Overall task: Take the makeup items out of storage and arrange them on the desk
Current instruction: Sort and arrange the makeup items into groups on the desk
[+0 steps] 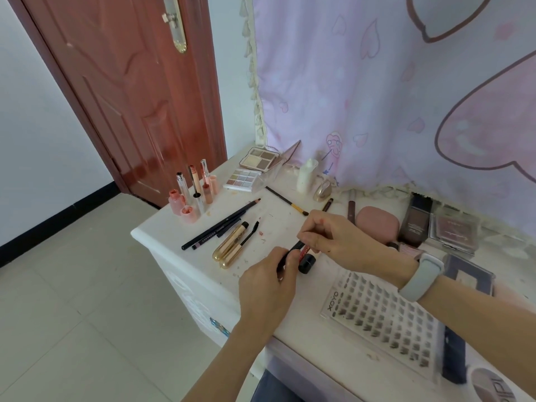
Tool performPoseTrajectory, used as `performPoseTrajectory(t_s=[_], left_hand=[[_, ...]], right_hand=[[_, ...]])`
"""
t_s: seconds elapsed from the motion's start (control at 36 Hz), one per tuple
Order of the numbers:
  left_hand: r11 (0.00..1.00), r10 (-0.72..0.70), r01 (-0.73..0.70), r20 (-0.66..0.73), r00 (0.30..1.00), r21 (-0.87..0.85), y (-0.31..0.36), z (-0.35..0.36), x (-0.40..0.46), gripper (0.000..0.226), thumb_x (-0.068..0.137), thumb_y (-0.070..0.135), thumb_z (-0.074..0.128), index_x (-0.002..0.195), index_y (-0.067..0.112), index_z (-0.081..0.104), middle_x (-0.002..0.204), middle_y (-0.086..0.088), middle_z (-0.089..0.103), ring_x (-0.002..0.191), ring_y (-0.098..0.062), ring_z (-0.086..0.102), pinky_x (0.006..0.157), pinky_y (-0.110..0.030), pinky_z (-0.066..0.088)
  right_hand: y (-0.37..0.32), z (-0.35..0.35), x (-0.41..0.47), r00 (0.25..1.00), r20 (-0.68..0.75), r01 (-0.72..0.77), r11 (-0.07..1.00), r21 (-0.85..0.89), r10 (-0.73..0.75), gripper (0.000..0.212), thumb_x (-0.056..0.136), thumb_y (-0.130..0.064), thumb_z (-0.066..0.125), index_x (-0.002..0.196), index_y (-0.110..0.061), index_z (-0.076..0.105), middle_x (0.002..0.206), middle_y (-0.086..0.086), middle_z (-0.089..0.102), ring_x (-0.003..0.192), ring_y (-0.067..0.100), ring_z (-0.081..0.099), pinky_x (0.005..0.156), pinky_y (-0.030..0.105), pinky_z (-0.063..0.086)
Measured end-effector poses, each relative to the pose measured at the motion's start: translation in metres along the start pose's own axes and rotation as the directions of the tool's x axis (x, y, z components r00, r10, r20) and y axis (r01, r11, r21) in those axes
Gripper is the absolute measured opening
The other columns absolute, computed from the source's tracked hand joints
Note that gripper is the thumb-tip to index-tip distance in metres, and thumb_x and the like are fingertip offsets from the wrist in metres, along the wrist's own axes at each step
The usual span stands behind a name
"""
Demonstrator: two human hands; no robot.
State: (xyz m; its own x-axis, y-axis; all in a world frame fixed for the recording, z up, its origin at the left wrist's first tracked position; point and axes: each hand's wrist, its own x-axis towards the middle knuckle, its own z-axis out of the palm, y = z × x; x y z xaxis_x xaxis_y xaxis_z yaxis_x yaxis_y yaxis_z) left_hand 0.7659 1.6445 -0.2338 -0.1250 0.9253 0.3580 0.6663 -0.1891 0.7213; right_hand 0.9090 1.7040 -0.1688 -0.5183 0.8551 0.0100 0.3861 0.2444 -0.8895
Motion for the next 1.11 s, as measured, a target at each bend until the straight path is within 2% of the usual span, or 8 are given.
performPoseTrajectory(t_s=[0.22,0.28,0.39,0.56,0.69,0.81,0.97,1.11], left_hand=[[0.994,-0.108,0.108,-0.006,0.994,-0.012,0.001,0.000,0.002,0.048,0.075,0.072,0.028,0.053,0.030,0.034,0.041,0.007,0.032,0.042,-0.010,0.034,0.044,-0.015,0.023],[0.995,-0.103,0.103,0.004,0.995,-0.006,0.001,0.000,0.002,0.048,0.075,0.073,0.029,0.055,0.030,0.038,0.043,0.008,0.034,0.043,-0.010,0.035,0.046,-0.017,0.025],[0.996,-0.093,0.093,0.067,0.993,0.007,0.001,-0.003,0.002,0.027,0.088,0.054,0.048,0.096,0.032,0.063,0.055,0.011,0.048,0.053,-0.006,0.048,0.050,-0.011,0.032],[0.999,-0.050,0.051,0.104,0.993,-0.004,0.002,-0.013,-0.001,0.046,0.095,0.009,0.042,0.140,0.013,0.041,0.101,0.001,0.052,0.074,-0.007,0.047,0.062,-0.007,0.035],[0.980,0.029,-0.029,0.001,1.000,0.197,-0.001,-0.018,0.004,0.044,0.081,-0.011,0.061,0.124,-0.005,0.056,0.097,-0.021,0.059,0.066,-0.025,0.056,0.057,-0.023,0.045],[0.917,0.098,-0.042,-0.122,0.988,0.397,-0.009,-0.018,0.010,0.044,0.066,-0.013,0.074,0.107,0.000,0.067,0.075,-0.010,0.066,0.068,-0.028,0.064,0.069,-0.041,0.049],[0.837,0.183,-0.039,-0.212,0.960,0.546,-0.017,-0.018,0.014,0.033,0.059,-0.001,0.083,0.087,0.012,0.073,0.062,0.002,0.065,0.064,-0.024,0.061,0.063,-0.035,0.038],[0.856,0.206,-0.056,-0.239,0.949,0.514,-0.021,-0.017,0.016,0.022,0.065,0.004,0.081,0.081,0.013,0.071,0.069,0.002,0.068,0.065,-0.024,0.061,0.064,-0.034,0.034]], right_hand=[[-0.005,-0.007,0.000,0.998,-0.014,0.063,0.997,-0.053,-0.063,0.020,0.092,-0.007,0.053,0.081,-0.023,0.055,0.081,0.016,0.060,0.073,0.026,0.054,0.069,0.033,0.046],[-0.007,-0.011,0.000,0.998,0.021,0.066,0.994,-0.083,-0.065,0.018,0.091,-0.008,0.055,0.082,-0.023,0.056,0.081,0.012,0.061,0.071,0.022,0.053,0.066,0.028,0.044],[-0.005,-0.022,0.003,0.999,-0.026,0.030,0.998,-0.063,-0.032,0.016,0.091,-0.005,0.055,0.083,-0.019,0.058,0.073,-0.005,0.058,0.063,0.004,0.051,0.063,0.014,0.042],[0.011,-0.040,0.010,0.929,-0.358,-0.056,0.993,0.108,0.091,0.013,0.092,-0.003,0.051,0.102,-0.002,0.058,0.066,0.002,0.054,0.049,-0.002,0.047,0.051,0.009,0.039],[0.018,-0.034,0.009,0.955,-0.284,-0.108,0.991,-0.078,0.082,0.015,0.087,-0.007,0.061,0.092,-0.021,0.060,0.081,-0.009,0.065,0.058,-0.013,0.054,0.054,0.002,0.039],[0.023,-0.022,0.008,0.989,-0.137,-0.099,0.935,-0.342,0.054,0.016,0.089,-0.014,0.060,0.089,-0.030,0.060,0.083,-0.018,0.057,0.072,-0.008,0.053,0.065,0.002,0.036],[0.029,0.001,0.018,1.000,0.002,0.017,0.871,-0.490,-0.018,0.015,0.090,-0.015,0.057,0.099,-0.023,0.066,0.091,-0.019,0.045,0.090,0.001,0.044,0.083,0.016,0.038],[0.030,0.015,0.028,0.998,0.033,0.066,0.826,-0.560,-0.058,0.018,0.092,-0.020,0.055,0.105,-0.025,0.065,0.094,-0.012,0.050,0.091,0.005,0.039,0.080,0.020,0.034]])
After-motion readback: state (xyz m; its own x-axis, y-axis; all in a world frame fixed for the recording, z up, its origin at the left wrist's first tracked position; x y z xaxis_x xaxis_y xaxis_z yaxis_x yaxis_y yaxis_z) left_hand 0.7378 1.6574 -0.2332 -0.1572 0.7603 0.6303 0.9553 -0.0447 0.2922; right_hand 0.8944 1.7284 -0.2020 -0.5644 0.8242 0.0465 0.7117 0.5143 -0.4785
